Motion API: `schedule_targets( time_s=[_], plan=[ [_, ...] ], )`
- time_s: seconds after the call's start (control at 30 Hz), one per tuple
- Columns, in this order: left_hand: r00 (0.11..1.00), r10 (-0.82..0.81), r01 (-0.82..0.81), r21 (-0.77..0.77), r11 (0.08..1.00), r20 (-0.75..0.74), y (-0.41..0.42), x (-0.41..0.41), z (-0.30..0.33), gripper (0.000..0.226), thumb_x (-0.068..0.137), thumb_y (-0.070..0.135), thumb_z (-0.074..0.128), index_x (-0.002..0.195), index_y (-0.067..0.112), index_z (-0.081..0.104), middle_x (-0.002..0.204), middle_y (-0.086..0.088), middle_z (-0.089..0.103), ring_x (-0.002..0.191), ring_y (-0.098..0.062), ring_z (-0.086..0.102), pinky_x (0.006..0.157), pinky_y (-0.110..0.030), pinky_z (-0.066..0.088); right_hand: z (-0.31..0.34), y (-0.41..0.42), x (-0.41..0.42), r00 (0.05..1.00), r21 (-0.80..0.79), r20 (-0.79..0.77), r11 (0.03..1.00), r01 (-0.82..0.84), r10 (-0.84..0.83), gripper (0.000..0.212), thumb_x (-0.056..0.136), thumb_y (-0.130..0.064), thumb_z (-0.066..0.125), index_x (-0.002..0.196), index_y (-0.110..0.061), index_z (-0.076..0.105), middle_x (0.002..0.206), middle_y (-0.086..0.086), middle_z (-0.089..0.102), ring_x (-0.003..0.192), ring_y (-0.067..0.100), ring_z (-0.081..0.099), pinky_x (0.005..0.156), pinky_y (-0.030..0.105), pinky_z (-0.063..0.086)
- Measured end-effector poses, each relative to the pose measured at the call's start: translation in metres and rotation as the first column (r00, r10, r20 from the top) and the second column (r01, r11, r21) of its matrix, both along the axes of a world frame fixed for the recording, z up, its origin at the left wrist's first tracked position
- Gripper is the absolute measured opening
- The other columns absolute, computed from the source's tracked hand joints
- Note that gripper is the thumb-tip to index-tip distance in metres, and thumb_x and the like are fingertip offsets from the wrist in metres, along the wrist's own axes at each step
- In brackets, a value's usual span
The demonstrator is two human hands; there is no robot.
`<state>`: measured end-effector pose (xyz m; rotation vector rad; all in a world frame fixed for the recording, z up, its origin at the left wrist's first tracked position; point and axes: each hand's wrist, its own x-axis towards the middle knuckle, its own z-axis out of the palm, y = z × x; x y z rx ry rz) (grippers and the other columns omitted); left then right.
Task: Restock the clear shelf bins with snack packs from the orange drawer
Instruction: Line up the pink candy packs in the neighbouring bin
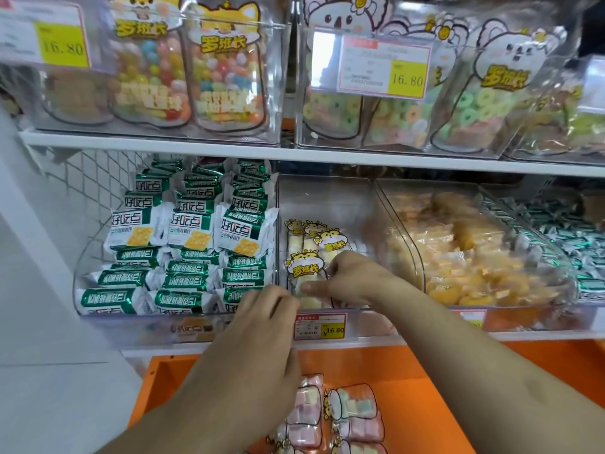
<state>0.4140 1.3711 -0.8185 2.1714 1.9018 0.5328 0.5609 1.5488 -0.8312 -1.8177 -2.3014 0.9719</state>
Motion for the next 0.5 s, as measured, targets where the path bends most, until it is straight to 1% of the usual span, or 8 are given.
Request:
schedule_targets(
  time_s=[0.07, 0.13, 0.2, 0.27, 0.33, 0.37, 0.43, 0.5],
  plan=[
    [0.999, -0.022, 0.022, -0.008, 1.000, -0.033, -0.001, 0.001, 0.000, 0.056, 0.105, 0.035, 0.047, 0.152, 0.041, 0.018, 0.143, 0.027, 0.014, 0.135, 0.002, 0.010, 0.116, -0.025, 0.033, 0.000, 0.000, 0.001, 1.000, 0.002, -0.001, 1.000, -0.004, 0.004, 0.065, 0.070, -0.072, 0.084, 0.081, -0.011, 0.065, 0.071, 0.005, 0.071, 0.066, 0.020, 0.067, 0.073, 0.038, 0.059],
    [0.997, -0.045, 0.044, -0.016, 0.999, -0.069, -0.002, 0.000, -0.002, 0.064, 0.105, 0.033, 0.046, 0.158, 0.040, 0.011, 0.148, 0.026, 0.012, 0.139, 0.000, 0.006, 0.118, -0.027, 0.031, 0.003, 0.001, 0.004, 1.000, 0.004, 0.003, 1.000, -0.025, 0.025, 0.069, 0.071, -0.076, 0.081, 0.081, -0.010, 0.065, 0.073, 0.006, 0.071, 0.070, 0.020, 0.068, 0.074, 0.039, 0.059],
    [0.995, -0.054, 0.052, -0.026, 0.998, -0.079, -0.002, -0.001, -0.004, 0.066, 0.105, 0.031, 0.046, 0.160, 0.039, 0.010, 0.152, 0.024, 0.011, 0.142, -0.001, 0.005, 0.119, -0.028, 0.031, 0.007, 0.003, 0.008, 0.999, -0.005, -0.024, 1.000, -0.028, 0.028, 0.066, 0.079, -0.073, 0.076, 0.090, -0.008, 0.068, 0.090, 0.006, 0.073, 0.083, 0.019, 0.069, 0.079, 0.038, 0.055],
    [0.995, -0.057, 0.055, -0.030, 0.998, -0.078, -0.001, -0.003, -0.004, 0.066, 0.105, 0.031, 0.047, 0.159, 0.039, 0.010, 0.152, 0.024, 0.011, 0.143, -0.002, 0.007, 0.119, -0.028, 0.032, 0.008, 0.009, 0.011, 0.997, -0.042, -0.068, 0.998, -0.039, 0.036, 0.046, 0.096, -0.054, 0.067, 0.095, -0.008, 0.067, 0.103, 0.005, 0.069, 0.092, 0.020, 0.063, 0.086, 0.037, 0.050],
    [0.995, -0.061, 0.059, -0.025, 0.998, -0.078, -0.001, -0.004, -0.005, 0.066, 0.104, 0.031, 0.047, 0.159, 0.039, 0.011, 0.152, 0.024, 0.011, 0.142, -0.002, 0.008, 0.119, -0.028, 0.031, 0.009, 0.014, 0.013, 0.997, -0.045, -0.053, 0.997, -0.066, 0.064, 0.016, 0.104, -0.025, 0.057, 0.099, -0.011, 0.064, 0.110, 0.009, 0.062, 0.098, 0.024, 0.056, 0.092, 0.036, 0.047],
    [0.994, -0.065, 0.063, -0.020, 0.998, -0.083, -0.001, -0.004, -0.006, 0.066, 0.104, 0.031, 0.047, 0.158, 0.039, 0.010, 0.152, 0.023, 0.011, 0.142, -0.003, 0.007, 0.120, -0.028, 0.029, 0.006, 0.016, 0.014, 0.997, -0.022, -0.049, 0.998, -0.060, 0.059, 0.014, 0.102, -0.015, 0.055, 0.104, -0.012, 0.068, 0.115, 0.011, 0.064, 0.105, 0.027, 0.057, 0.099, 0.037, 0.048],
    [0.993, -0.070, 0.069, -0.015, 0.997, -0.092, -0.001, -0.004, -0.007, 0.066, 0.105, 0.031, 0.046, 0.158, 0.038, 0.008, 0.154, 0.023, 0.009, 0.142, -0.003, 0.006, 0.121, -0.027, 0.027, -0.004, 0.021, 0.015, 0.997, 0.074, -0.068, 0.997, -0.027, 0.032, 0.025, 0.095, -0.005, 0.053, 0.103, -0.016, 0.074, 0.121, 0.012, 0.067, 0.121, 0.031, 0.058, 0.109, 0.042, 0.047],
    [0.993, -0.069, 0.069, -0.009, 0.998, -0.099, 0.000, -0.004, -0.008, 0.067, 0.105, 0.031, 0.046, 0.158, 0.039, 0.007, 0.154, 0.022, 0.008, 0.143, -0.003, 0.005, 0.122, -0.027, 0.024, -0.011, 0.022, 0.014, 0.999, 0.144, -0.025, 0.989, -0.038, 0.042, 0.031, 0.089, -0.001, 0.052, 0.086, -0.027, 0.068, 0.111, 0.009, 0.061, 0.120, 0.030, 0.056, 0.104, 0.038, 0.048]
  ],
)
